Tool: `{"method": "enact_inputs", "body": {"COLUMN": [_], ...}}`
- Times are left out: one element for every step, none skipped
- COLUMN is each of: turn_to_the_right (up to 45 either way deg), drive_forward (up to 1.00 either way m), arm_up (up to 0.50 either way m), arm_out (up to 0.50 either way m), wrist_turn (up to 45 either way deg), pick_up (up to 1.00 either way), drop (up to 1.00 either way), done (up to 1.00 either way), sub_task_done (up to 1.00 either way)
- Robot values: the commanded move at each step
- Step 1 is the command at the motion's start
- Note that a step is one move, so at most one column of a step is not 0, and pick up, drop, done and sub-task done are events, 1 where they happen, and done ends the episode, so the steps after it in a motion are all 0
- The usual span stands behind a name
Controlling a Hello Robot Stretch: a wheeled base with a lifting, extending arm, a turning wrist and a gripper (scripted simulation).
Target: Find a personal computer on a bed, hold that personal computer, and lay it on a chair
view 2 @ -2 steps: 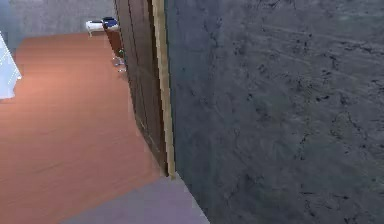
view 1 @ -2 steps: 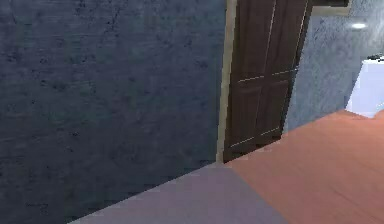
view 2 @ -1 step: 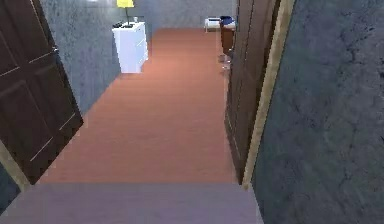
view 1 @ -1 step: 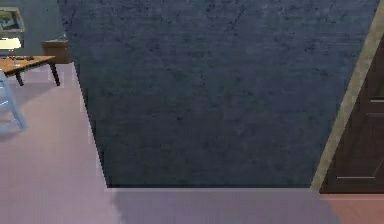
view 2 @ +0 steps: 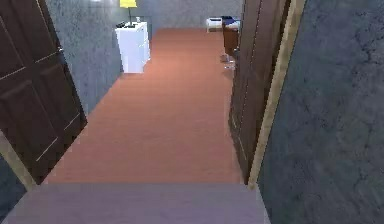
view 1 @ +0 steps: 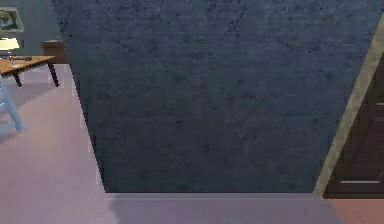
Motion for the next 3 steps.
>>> {"method": "enact_inputs", "body": {"turn_to_the_right": [45.0, 42.0, 0.0], "drive_forward": [0.00, 0.00, 1.00], "arm_up": [0.00, 0.00, 0.00], "arm_out": [0.00, 0.00, 0.00], "wrist_turn": [0.0, 0.0, 0.0], "pick_up": [0.00, 0.00, 0.00], "drop": [0.00, 0.00, 0.00], "done": [0.00, 0.00, 0.00], "sub_task_done": [0.00, 0.00, 0.00]}}
